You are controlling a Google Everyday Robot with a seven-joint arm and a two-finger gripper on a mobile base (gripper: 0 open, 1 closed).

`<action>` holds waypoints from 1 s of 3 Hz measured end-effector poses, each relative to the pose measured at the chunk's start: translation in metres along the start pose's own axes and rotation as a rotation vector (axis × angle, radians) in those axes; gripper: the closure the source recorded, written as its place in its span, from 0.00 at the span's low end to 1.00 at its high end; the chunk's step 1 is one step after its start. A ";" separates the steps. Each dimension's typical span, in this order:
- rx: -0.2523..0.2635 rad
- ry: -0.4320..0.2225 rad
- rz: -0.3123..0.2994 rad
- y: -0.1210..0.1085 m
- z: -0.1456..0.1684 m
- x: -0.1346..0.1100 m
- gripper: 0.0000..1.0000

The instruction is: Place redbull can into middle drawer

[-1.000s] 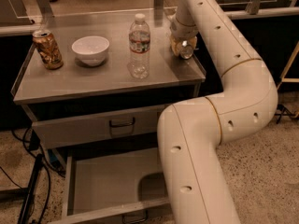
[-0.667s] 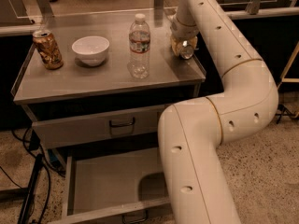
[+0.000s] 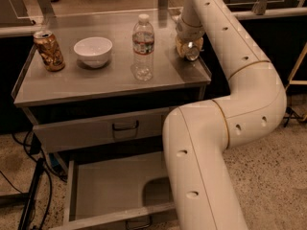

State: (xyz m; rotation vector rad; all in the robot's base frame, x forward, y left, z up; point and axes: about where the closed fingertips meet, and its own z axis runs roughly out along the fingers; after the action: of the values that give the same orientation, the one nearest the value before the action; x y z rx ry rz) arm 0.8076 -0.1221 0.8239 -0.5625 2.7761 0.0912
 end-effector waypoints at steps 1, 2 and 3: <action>-0.027 -0.063 0.003 0.000 -0.019 -0.008 1.00; -0.044 -0.135 -0.004 -0.003 -0.058 -0.011 1.00; -0.036 -0.180 -0.023 -0.001 -0.083 -0.017 1.00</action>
Offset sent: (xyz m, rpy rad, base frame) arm -0.0282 -0.0160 0.1147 0.1351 -0.1714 0.0330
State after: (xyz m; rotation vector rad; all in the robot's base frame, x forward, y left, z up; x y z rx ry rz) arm 0.7993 -0.1264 0.9084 -0.5655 2.5973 0.1783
